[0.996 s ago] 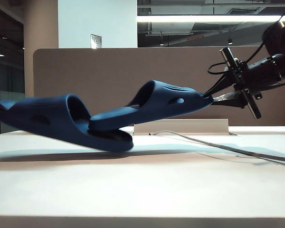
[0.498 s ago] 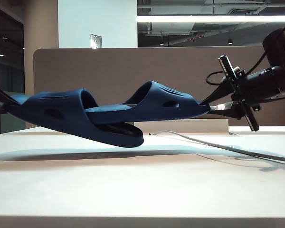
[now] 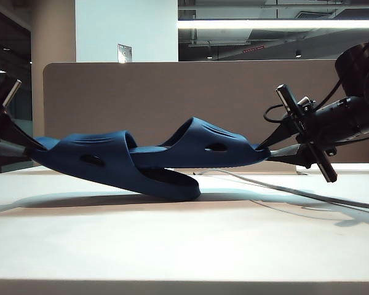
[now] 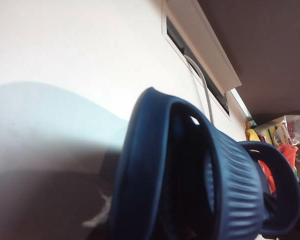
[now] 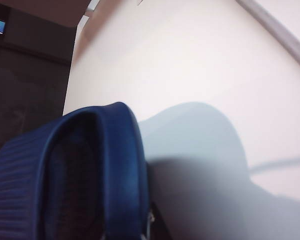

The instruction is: Interlock the pair of blue slippers on the table with their fronts facing up.

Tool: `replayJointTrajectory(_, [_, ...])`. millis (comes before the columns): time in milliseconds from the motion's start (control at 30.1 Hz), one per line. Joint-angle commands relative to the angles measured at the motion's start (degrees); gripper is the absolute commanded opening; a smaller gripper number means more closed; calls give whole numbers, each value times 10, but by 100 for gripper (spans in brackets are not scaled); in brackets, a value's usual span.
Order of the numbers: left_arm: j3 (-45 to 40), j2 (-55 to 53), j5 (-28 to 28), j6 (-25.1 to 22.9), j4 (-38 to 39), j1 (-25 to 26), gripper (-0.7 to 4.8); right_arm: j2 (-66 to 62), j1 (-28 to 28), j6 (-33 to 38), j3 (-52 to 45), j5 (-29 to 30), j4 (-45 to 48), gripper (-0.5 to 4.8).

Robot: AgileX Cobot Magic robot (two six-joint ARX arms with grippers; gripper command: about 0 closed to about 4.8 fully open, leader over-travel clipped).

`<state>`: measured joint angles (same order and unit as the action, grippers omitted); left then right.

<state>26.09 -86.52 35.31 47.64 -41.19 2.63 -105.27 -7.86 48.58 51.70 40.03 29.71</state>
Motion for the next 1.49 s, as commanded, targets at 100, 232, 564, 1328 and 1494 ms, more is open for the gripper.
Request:
replayJointTrajectory(100, [2,-19,49,7,-33,-11,-5,5,-14,-4,0,10,16,75])
replayJointTrajectory(232, [1,-33,54,6,-39,-20,-5,1,-23,-9,0,7,13,75])
replayJointTrajectory(564, [1,-51,60,-1,-48,-46,-5,-14,-37,-37,0,-2,-13,75])
replayJointTrajectory(1328, [4,-75,122,-22,-30,-52,-5,-17,-47,-148,45,4,-108,75])
replayJointTrajectory(1494, [10,-76,123,-22,-20,-54,-5,-17,-64,-157,48,-5,-106,74])
